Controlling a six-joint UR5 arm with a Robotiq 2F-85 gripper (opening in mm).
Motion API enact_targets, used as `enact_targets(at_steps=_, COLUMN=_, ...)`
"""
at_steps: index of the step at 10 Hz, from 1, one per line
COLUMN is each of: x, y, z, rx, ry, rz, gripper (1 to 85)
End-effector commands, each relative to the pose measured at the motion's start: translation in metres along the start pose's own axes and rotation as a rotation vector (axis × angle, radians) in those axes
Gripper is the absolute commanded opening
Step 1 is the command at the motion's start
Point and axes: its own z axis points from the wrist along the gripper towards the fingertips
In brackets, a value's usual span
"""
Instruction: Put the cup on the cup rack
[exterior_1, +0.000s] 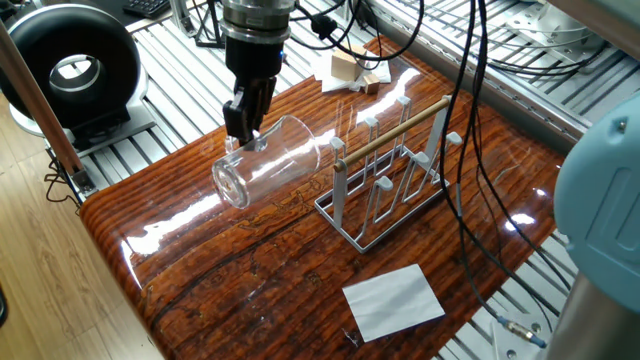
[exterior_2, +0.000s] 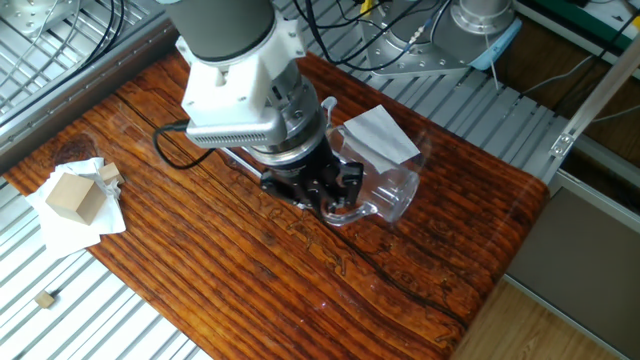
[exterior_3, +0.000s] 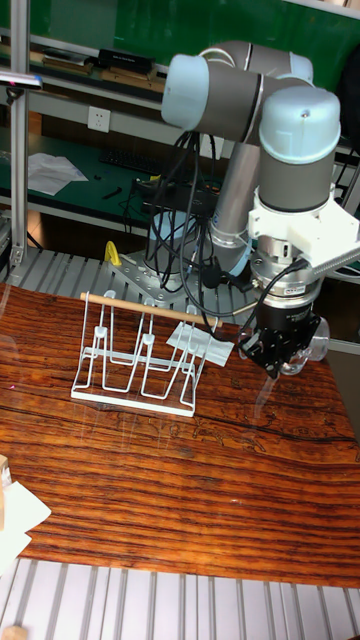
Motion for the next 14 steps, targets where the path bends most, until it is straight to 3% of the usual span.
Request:
enact_targets(at_steps=1, x=-0.007, y=0.001, z=-0.002, rx=-0.004, ry=-0.027, rz=0.022, gripper=1.0)
enact_targets(at_steps=3, x=-0.012, y=0.013, z=-0.002, rx=-0.048, ry=-0.045, rz=0.031, gripper=1.0)
enact_targets(at_steps=5, x=-0.018, y=0.028, z=-0.020, rx=-0.169, ry=-0.090, rz=0.052, gripper=1.0)
enact_targets(at_steps=7, x=-0.019, y=0.030, z=-0.048, rx=-0.286, ry=-0.135, rz=0.059, gripper=1.0)
enact_targets(at_steps=8, x=-0.017, y=0.028, z=-0.056, rx=-0.326, ry=-0.147, rz=0.055, gripper=1.0)
enact_targets(at_steps=10, x=-0.006, y=0.020, z=-0.062, rx=-0.383, ry=-0.168, rz=0.033, gripper=1.0)
enact_targets(at_steps=14, x=0.018, y=-0.005, z=-0.050, rx=-0.427, ry=-0.188, rz=-0.031, gripper=1.0)
